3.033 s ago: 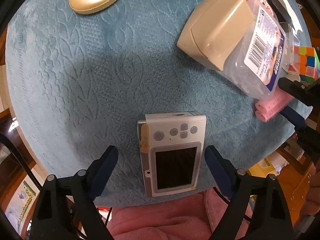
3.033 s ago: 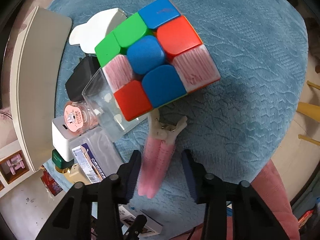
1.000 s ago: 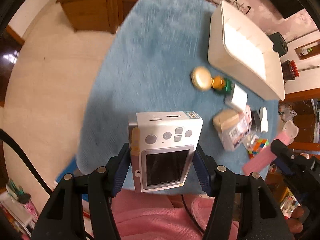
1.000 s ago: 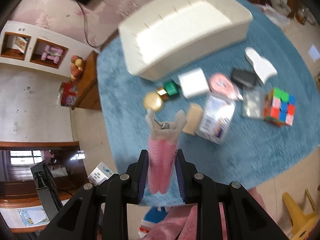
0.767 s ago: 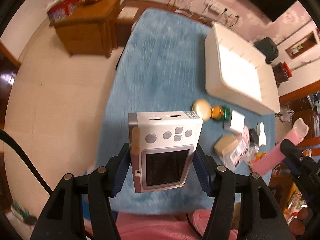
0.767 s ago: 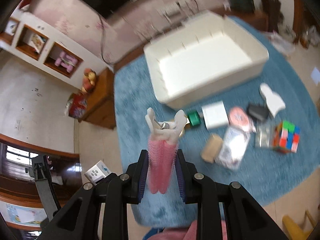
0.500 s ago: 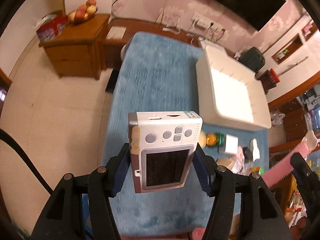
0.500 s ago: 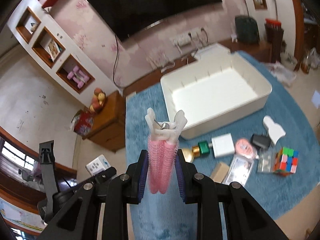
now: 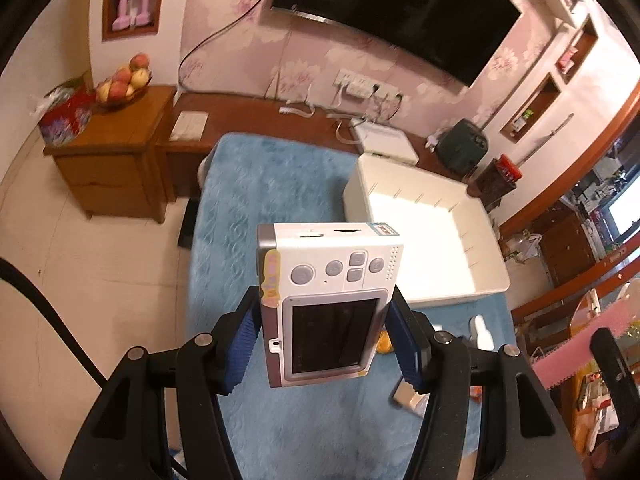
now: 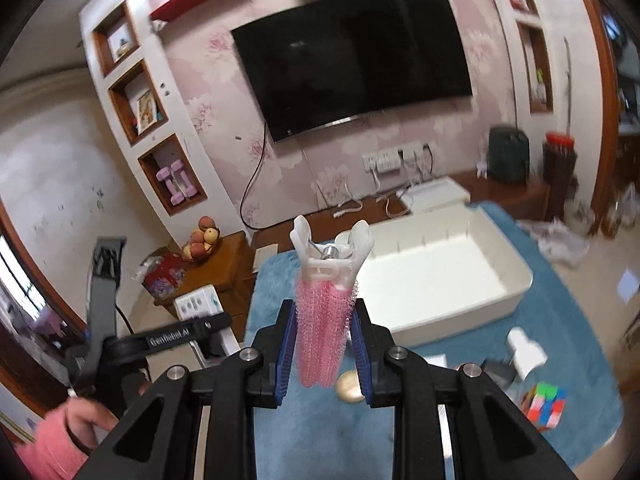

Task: Organize rigid objects
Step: 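Lift the silver device with the left tool while the right tool lifts the curler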

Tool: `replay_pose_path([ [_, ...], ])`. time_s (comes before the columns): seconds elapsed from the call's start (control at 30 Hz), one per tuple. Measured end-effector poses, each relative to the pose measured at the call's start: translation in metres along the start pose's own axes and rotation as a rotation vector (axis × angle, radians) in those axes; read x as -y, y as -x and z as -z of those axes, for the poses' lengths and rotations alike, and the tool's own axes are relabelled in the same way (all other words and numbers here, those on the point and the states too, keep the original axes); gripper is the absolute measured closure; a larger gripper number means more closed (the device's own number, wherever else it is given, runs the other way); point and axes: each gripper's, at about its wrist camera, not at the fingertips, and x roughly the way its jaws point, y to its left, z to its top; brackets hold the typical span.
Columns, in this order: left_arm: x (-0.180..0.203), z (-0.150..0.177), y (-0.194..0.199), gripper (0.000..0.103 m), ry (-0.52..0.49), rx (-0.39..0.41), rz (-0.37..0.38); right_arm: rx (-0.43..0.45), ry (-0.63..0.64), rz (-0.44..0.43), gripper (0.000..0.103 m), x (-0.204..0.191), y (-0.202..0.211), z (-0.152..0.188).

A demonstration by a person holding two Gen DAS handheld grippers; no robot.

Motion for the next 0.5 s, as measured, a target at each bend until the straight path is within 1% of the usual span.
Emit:
replay_pose_path([
  [0.13, 0.018, -0.008, 0.005, 0.039, -0.018, 0.064, 0.028, 0.024, 0.045, -0.023, 0.076, 0.006, -0.001, -0.006],
  [0.2, 0.026, -0.011, 0.007, 0.039, -0.016, 0.082, 0.036, 0.033, 0.080, -0.037, 0.076, 0.013, -0.004, -0.010],
  [0.33, 0.048, -0.017, 0.006, 0.039, -0.007, 0.129, 0.020, 0.038, 0.125, -0.067, 0.076, 0.029, -0.009, -0.017],
  [0.5, 0.075, -0.024, -0.003, 0.039, 0.015, 0.151, 0.014, 0.055, 0.181, -0.085, 0.076, 0.059, -0.021, -0.027],
])
